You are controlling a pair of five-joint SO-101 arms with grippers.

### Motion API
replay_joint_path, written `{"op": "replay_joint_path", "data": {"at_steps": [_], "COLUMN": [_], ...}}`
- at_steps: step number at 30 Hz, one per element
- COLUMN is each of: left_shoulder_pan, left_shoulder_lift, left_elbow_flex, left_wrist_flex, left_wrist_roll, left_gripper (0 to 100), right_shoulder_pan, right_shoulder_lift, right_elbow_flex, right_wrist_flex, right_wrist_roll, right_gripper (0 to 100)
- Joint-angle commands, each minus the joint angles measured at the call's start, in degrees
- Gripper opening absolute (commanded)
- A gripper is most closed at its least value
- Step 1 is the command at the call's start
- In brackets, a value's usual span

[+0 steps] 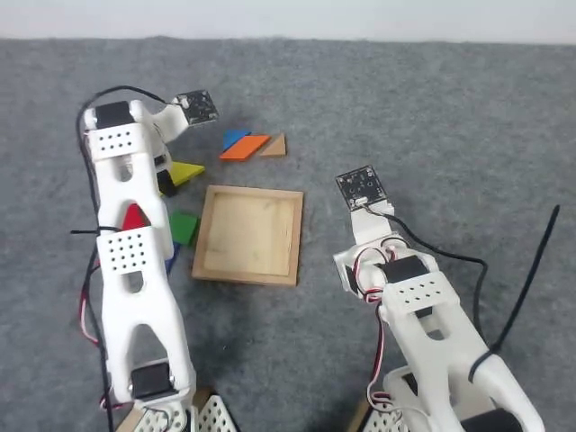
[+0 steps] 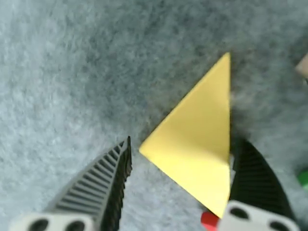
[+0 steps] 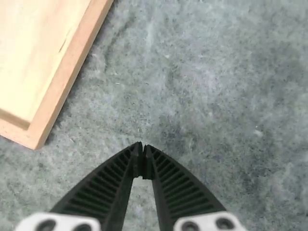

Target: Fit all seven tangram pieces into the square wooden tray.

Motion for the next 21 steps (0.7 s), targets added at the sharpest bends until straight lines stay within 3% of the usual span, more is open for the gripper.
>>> {"op": "replay_joint_path", "data": {"at_steps": [1,7,10,15,21], "left_shoulder_pan": [-0.7,-4.0,-5.9,-9.2,-10.4], "left_shoulder_lift": [1.8,1.4,0.4,-3.3,-11.9], "left_elbow_flex": [3.2,9.3,7.3,9.2,22.5], "left_wrist_flex": [0.9,1.3,7.7,7.4,7.4], "left_wrist_roll": [-4.2,-9.5,-14.9,-14.9,-12.0], "left_gripper": [32,32,32,31,31], "right_shoulder_pan": [0.8,0.7,0.7,0.7,0.7], "right_shoulder_lift": [-0.7,-0.7,-0.7,-0.7,-0.7], "right_elbow_flex": [-0.7,-0.7,-0.7,-0.7,-0.7], "right_wrist_flex": [-0.7,-0.7,-0.7,-0.8,-0.9], "right_wrist_roll": [0.8,0.8,0.8,0.8,0.8], "right_gripper": [0.8,0.8,0.8,0.8,0.8]}}
